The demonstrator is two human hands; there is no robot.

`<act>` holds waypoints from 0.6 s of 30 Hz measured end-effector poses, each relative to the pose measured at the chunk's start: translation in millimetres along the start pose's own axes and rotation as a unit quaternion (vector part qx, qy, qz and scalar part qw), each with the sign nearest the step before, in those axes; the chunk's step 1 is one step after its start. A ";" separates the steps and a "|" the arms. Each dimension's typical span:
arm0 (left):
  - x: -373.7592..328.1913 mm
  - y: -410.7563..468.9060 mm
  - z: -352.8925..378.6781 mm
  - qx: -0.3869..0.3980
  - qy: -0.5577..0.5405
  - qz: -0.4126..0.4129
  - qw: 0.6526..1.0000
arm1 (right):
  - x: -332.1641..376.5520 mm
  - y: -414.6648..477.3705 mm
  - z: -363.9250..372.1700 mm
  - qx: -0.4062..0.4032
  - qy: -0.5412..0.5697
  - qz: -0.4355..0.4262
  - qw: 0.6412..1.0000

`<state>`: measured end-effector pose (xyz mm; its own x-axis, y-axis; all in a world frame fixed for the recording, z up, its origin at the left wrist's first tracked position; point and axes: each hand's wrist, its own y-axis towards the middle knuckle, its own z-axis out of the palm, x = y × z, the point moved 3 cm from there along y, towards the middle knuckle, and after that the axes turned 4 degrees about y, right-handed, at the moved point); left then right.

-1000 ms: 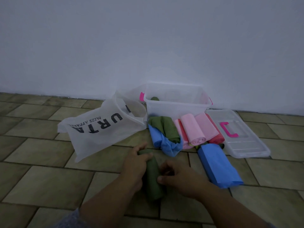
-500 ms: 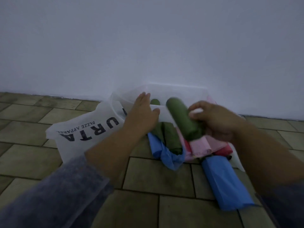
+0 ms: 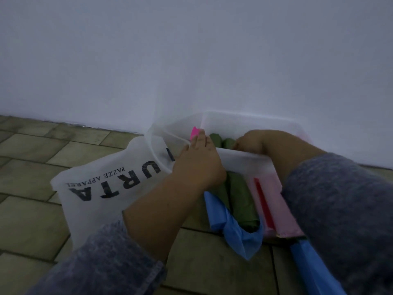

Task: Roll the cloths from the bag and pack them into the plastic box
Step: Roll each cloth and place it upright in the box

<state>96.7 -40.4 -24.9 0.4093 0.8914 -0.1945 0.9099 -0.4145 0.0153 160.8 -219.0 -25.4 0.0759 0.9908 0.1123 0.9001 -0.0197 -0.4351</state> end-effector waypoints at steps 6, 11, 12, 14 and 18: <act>1.9 -1.4 2.4 -0.025 -0.013 0.002 1.000 | -2.0 7.1 9.9 0.049 -0.004 0.007 0.999; 0.8 -0.3 2.4 0.013 0.021 -0.001 1.000 | 14.7 -19.0 -5.7 -0.083 0.117 0.031 0.989; 0.2 0.6 1.4 0.021 0.011 0.000 1.000 | 18.6 -30.4 -11.5 -0.143 0.135 0.019 0.980; 1.7 -3.8 -2.2 0.023 -0.006 0.001 1.000 | 26.4 -62.1 -19.5 -0.247 0.161 -0.016 0.955; 7.0 -49.3 3.5 0.036 -0.017 -0.025 0.999 | 26.9 -140.9 -8.9 -0.302 0.128 -0.023 0.945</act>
<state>54.5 -14.4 -30.5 0.3597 0.9051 -0.2268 0.9215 -0.3827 -0.0657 39.9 -190.8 46.9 0.0629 0.9293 0.3640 0.9797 -0.1271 0.1550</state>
